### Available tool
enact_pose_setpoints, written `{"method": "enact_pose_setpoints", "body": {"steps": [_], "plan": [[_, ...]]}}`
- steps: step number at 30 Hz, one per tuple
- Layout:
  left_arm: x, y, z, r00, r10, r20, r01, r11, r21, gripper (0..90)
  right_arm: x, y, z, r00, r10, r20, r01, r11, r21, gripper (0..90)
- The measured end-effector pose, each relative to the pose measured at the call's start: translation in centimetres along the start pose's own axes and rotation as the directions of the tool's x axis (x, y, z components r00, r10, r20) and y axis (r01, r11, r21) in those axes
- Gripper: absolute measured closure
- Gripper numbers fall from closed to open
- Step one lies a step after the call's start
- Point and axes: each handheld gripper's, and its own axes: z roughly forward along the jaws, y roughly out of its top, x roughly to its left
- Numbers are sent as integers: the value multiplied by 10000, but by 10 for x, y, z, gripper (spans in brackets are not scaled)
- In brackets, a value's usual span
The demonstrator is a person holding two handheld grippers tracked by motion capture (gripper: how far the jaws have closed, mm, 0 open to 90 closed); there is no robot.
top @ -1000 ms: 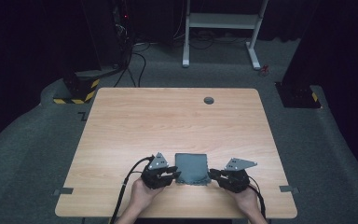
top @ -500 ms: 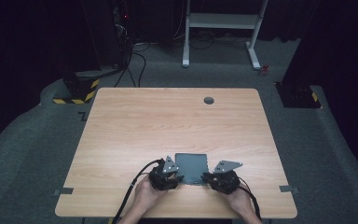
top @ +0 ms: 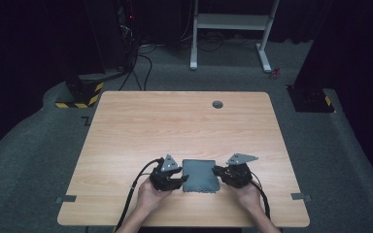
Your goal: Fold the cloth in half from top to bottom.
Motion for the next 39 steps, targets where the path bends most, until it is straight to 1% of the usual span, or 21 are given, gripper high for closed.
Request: {"method": "enact_pose_setpoints", "body": {"steps": [1,4,6,9,12,14,15,17,18,21,22,24,25,26,27,30,33,34,35,37,39], "plan": [[3,5,8,9999,-24,-106,23,10000,-69,566,-1,5,5,10000,-5,-7,5,10000,59,839],[12,13,27,9991,-329,-256,329,9995,9,566,-2,16,22,9999,74,100,-76,9997,215,844],[16,17,38,9974,-693,-215,695,9975,83,569,-3,20,31,9996,210,187,-214,9995,236,845],[17,19,49,9975,-544,-442,563,9975,436,570,-5,22,42,9989,417,195,-424,9985,359,845],[18,17,49,9979,-357,-541,393,9970,671,574,-11,20,51,9981,522,328,-543,9963,665,857],[19,15,48,9974,-201,-692,256,9965,797,578,-17,19,50,9972,728,154,-736,9956,578,859],[20,14,47,9974,-125,-708,185,9963,843,582,-19,19,49,9969,753,227,-765,9955,560,858],[21,12,45,9971,-144,-745,206,9963,835,584,-24,17,45,9960,846,295,-861,9948,535,848],[22,11,44,9969,-243,-753,314,9951,941,579,-25,17,43,9954,841,449,-864,9949,522,833],[28,10,42,9950,-673,-737,736,9935,873,550,-31,14,35,9921,1024,727,-1060,9933,470,795],[30,9,40,9932,-833,-814,898,9928,792,539,-32,14,33,9912,1074,771,-1112,9927,466,772],[34,9,39,9899,-978,-1022,1052,9920,696,522,-34,13,31,9909,1056,834,-1086,9936,317,704],[37,9,39,9872,-1183,-1071,1254,9901,627,515,-34,13,30,9898,1161,820,-1186,9926,268,686],[38,10,40,9867,-1212,-1085,1287,9895,651,511,-35,14,30,9895,1193,815,-1214,9924,205,678],[38,10,41,9868,-1198,-1088,1284,9888,763,509,-35,14,31,9902,1140,804,-1159,9931,189,670],[34,12,43,9880,-952,-1213,1075,9893,989,508,-34,16,37,9929,914,759,-961,9935,615,664],[34,13,43,9887,-936,-1173,1070,9877,1142,516,-32,19,41,9960,486,749,-555,9941,933,706],[33,14,43,9908,-856,-1049,980,9880,1194,546,-32,21,41,9966,431,703,-503,9932,1052,719],[32,14,43,9915,-796,-1031,918,9884,1206,594,-32,22,42,9975,244,659,-319,9928,1153,753],[32,15,43,9934,-739,-874,847,9882,1272,649,-32,23,42,9983,168,550,-237,9916,1274,789],[34,15,43,9929,-1008,-630,1079,9866,1226,706,-33,24,42,9992,121,388,-173,9906,1354,824]]}}
